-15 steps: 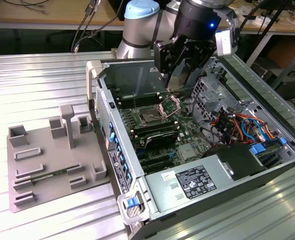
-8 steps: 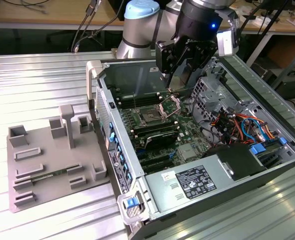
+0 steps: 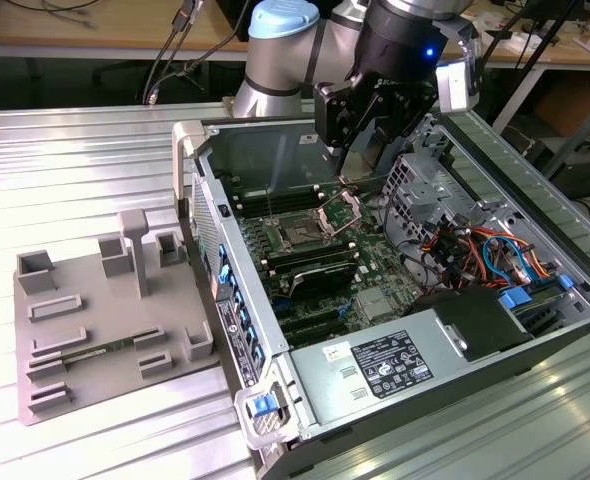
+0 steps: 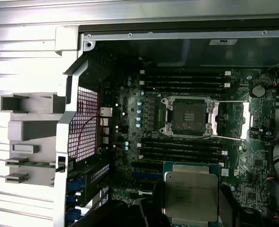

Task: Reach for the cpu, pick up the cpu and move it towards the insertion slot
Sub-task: 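Pick up the cpu and move it towards the insertion slot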

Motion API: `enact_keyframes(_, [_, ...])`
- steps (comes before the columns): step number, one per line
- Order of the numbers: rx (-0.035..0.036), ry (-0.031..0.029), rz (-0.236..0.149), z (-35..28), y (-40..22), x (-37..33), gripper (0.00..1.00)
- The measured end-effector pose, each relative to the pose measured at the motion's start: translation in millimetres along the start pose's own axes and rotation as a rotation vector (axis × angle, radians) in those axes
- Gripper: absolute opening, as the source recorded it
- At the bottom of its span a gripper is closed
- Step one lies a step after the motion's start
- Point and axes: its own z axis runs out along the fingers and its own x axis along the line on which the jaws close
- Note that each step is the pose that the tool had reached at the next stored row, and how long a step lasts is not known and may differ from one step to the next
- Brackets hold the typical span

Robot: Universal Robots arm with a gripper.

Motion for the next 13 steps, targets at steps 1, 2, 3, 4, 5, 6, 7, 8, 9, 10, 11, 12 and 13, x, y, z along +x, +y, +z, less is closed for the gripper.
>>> enact_keyframes(1, [0.0,0.0,0.0,0.1,0.0,-0.5,0.54])
enact_keyframes(2, [0.0,0.0,0.0,0.3,0.1,-1.2,0.54])
enact_keyframes(3, [-0.0001,0.0,0.0,0.4,0.1,-1.6,0.54])
enact_keyframes(4, [-0.0001,0.0,0.0,0.5,0.2,-2.1,0.54])
enact_keyframes(5, [-0.0001,0.0,0.0,0.7,0.3,-2.7,0.54])
enact_keyframes(6, [-0.0001,0.0,0.0,0.9,0.3,-3.4,0.54])
enact_keyframes(7, [-0.0001,0.0,0.0,1.0,0.4,-4.0,0.54])
enact_keyframes(8, [0.0,0.0,0.0,1.1,0.5,-4.5,0.54])
enact_keyframes(9, [0.0,0.0,0.0,1.2,0.7,-5.1,0.54])
enact_keyframes(10, [-0.0001,-0.0001,0.0,1.4,0.9,-5.8,0.54])
enact_keyframes(11, [0.0,0.0,0.0,1.4,1.1,-6.4,0.54])
enact_keyframes(12, [0.0,0.0,0.0,1.5,1.5,-7.2,0.54])
enact_keyframes(13, [-0.0001,0.0,0.0,1.7,2.2,-8.4,0.54])
